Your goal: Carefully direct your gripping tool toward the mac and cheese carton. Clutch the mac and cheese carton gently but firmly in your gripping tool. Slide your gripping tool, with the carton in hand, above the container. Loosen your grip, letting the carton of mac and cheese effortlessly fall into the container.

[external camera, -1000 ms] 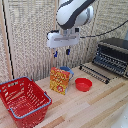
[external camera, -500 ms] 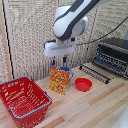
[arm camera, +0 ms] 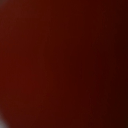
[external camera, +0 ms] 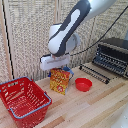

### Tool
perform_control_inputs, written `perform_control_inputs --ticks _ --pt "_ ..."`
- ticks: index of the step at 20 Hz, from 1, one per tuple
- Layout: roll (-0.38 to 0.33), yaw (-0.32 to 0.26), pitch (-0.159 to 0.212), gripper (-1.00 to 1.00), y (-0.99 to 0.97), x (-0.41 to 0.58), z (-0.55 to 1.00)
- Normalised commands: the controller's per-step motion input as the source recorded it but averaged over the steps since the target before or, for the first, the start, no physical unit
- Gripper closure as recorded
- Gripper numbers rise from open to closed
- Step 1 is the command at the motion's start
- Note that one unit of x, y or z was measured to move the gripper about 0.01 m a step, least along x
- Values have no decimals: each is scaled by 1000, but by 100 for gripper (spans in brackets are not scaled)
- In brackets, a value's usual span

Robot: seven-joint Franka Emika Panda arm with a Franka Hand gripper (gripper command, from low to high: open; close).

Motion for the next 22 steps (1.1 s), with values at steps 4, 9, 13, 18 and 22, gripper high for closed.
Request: perform_control_inputs --ticks 4,9,13,18,22 --pt "0 13 1 100 67 142 -47" --pt "-6 -55 0 100 177 14 2" --pt "-9 -100 0 100 218 0 127" --pt "5 -100 0 100 142 29 574" --pt "15 -75 31 100 122 144 944"
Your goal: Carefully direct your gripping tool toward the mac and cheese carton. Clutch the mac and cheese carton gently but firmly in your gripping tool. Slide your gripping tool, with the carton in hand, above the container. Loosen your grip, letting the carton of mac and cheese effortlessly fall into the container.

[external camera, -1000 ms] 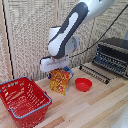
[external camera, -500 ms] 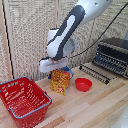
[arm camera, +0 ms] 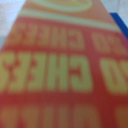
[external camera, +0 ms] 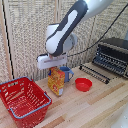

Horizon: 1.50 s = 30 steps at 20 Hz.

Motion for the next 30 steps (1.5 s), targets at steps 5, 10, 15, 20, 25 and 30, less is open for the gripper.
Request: perform_control_inputs --ticks 5,10,15,20,25,30 --pt "1 -18 61 100 208 215 1000" --pt "8 -24 63 100 554 207 818" --pt "0 -4 65 100 909 86 474" --pt "-7 0 40 100 950 61 365" --pt "-5 -11 37 100 930 173 322" --pt "0 -41 37 100 876 306 410"
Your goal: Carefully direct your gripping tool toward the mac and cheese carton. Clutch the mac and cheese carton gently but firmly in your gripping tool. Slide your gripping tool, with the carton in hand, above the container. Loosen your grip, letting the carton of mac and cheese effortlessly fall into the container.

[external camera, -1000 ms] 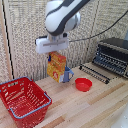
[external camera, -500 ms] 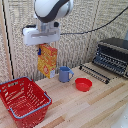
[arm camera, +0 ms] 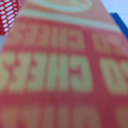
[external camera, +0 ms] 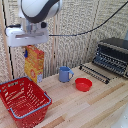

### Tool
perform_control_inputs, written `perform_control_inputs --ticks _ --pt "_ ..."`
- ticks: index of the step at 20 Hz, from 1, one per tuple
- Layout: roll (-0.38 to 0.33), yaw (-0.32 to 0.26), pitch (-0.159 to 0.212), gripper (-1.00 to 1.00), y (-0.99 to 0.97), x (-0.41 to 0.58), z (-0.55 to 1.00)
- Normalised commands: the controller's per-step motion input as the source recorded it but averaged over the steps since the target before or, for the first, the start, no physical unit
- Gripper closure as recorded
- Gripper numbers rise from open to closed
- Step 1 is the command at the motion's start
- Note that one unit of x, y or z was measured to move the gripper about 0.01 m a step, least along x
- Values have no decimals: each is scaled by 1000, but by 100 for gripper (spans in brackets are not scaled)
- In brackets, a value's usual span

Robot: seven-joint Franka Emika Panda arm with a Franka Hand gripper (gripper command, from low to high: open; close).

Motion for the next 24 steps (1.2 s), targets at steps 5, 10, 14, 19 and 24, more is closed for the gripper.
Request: perform_control_inputs --ticks 5,10,14,19,24 --pt "-81 -22 72 100 713 390 -438" --pt "-113 -16 7 100 146 185 -793" --pt "-86 24 0 100 14 270 -225" --pt "-32 12 23 -100 36 169 156" --pt "1 -55 103 -100 -5 166 444"
